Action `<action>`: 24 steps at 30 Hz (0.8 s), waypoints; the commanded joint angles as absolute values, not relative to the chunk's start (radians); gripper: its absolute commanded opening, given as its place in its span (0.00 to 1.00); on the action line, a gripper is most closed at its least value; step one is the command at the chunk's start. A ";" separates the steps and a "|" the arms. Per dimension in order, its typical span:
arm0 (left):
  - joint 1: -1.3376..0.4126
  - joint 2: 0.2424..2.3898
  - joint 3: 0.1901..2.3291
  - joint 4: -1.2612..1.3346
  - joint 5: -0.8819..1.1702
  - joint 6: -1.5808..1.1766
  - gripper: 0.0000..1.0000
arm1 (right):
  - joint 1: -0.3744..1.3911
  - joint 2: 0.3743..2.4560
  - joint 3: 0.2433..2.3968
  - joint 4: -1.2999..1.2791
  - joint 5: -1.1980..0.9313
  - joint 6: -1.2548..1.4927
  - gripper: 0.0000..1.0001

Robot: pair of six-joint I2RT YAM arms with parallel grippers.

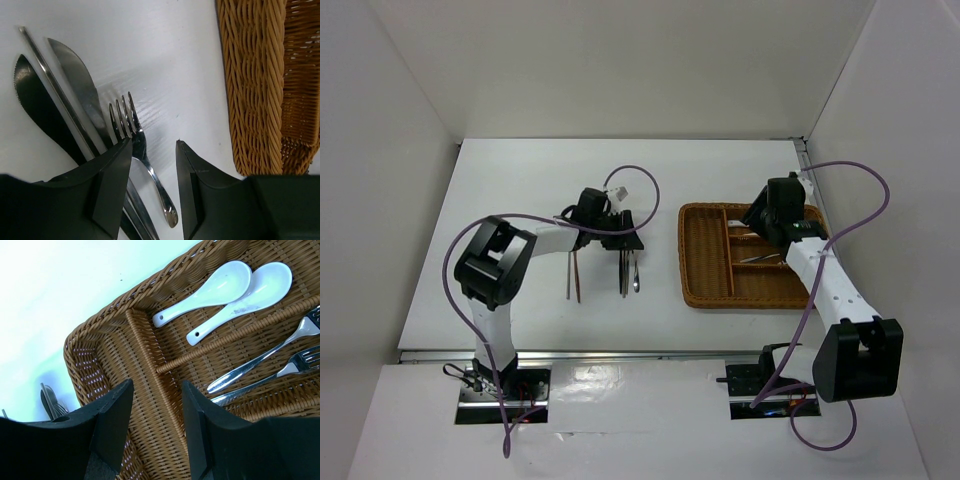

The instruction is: Sort the eating utensils into containers

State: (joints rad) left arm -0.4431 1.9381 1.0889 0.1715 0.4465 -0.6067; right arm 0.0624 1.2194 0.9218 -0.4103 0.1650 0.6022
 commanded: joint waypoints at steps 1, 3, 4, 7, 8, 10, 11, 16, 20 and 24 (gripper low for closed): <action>-0.462 1.956 1.146 0.134 0.401 -0.597 0.54 | 0.061 1.223 0.925 -0.377 0.184 0.598 0.51; -0.462 1.956 1.157 0.091 0.365 -0.586 0.54 | 0.061 1.223 0.925 -0.377 0.195 0.598 0.51; -0.472 1.956 1.157 0.077 0.353 -0.586 0.54 | 0.061 1.232 0.925 -0.377 0.195 0.598 0.51; -0.472 1.956 1.157 0.025 0.311 -0.595 0.54 | 0.061 1.232 0.925 -0.377 0.195 0.598 0.51; -0.472 1.947 1.157 0.015 0.296 -0.595 0.54 | 0.061 1.232 0.925 -0.377 0.195 0.598 0.51; -0.472 1.947 1.148 0.002 0.284 -0.595 0.54 | 0.061 1.232 0.925 -0.377 0.195 0.598 0.51; -0.472 1.947 1.147 0.002 0.284 -0.595 0.54 | 0.061 1.232 0.925 -0.377 0.195 0.598 0.51; -0.495 1.937 1.147 -0.054 0.249 -0.595 0.54 | 0.061 1.241 0.925 -0.386 0.204 0.598 0.51; -0.531 1.937 1.187 -0.127 0.198 -0.595 0.54 | 0.061 1.241 0.925 -0.387 0.204 0.598 0.51; -0.584 1.937 1.224 -0.204 0.120 -0.606 0.54 | 0.061 1.241 0.925 -0.387 0.204 0.598 0.51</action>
State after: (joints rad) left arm -0.5503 1.9434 1.1995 -0.0658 0.2070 -0.6075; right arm 0.0624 1.2350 0.9218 -0.4110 0.1806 0.6041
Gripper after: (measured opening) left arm 0.535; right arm 0.513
